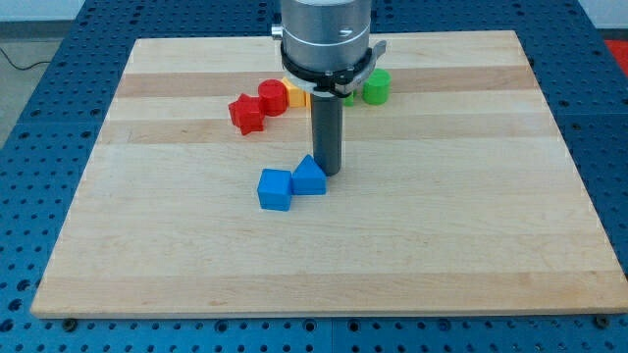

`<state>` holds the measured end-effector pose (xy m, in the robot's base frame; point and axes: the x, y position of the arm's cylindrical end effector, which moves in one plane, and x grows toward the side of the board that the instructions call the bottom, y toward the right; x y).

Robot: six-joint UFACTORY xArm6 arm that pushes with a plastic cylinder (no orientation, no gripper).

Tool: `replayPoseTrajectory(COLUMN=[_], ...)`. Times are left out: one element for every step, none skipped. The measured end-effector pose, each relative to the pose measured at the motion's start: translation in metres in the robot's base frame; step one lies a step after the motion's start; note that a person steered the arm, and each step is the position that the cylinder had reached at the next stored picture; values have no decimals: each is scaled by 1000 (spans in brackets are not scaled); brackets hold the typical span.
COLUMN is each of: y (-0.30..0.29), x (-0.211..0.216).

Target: Move your arm towards the center of the board

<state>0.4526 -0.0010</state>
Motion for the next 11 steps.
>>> replayPoseTrajectory(y=[-4,-4,-14,-40,-68,-87,-90,-60,-29,-27,-33], x=[4,-9,-17,-15,-9,-5,-6,-42,-57,-44,-28])
